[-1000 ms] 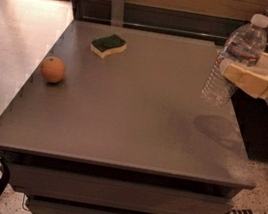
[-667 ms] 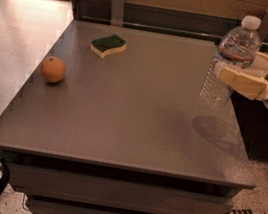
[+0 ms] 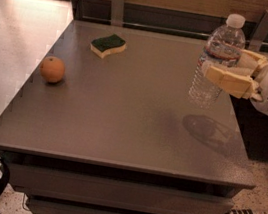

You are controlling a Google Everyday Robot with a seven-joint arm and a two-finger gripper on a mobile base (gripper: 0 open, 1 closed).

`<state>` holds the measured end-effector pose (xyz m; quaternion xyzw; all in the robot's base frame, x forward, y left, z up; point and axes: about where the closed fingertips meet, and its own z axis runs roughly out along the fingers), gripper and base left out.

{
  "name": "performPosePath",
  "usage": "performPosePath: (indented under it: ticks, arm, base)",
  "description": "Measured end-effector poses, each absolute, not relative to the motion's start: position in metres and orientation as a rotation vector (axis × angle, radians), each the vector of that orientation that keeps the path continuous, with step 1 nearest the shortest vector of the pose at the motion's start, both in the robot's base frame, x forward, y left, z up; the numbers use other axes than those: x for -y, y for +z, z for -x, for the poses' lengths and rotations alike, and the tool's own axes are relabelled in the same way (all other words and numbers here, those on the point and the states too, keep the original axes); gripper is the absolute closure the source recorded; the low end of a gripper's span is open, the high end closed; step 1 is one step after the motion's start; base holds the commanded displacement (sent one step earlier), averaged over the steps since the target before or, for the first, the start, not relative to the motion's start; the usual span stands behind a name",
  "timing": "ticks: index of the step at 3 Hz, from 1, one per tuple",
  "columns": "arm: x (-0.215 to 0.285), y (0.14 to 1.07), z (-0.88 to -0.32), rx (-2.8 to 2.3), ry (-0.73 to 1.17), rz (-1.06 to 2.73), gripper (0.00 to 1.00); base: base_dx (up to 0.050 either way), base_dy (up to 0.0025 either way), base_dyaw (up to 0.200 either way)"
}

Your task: Place water bottle upright

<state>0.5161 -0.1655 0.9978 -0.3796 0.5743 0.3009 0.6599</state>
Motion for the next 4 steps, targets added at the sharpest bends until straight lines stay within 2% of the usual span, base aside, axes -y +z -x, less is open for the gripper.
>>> performPosePath:
  ticks: [4]
  arm:
    - [0.101,0.964,-0.49,-1.314,0.75,0.946,1.0]
  base:
    - [0.0,0.0,0.0]
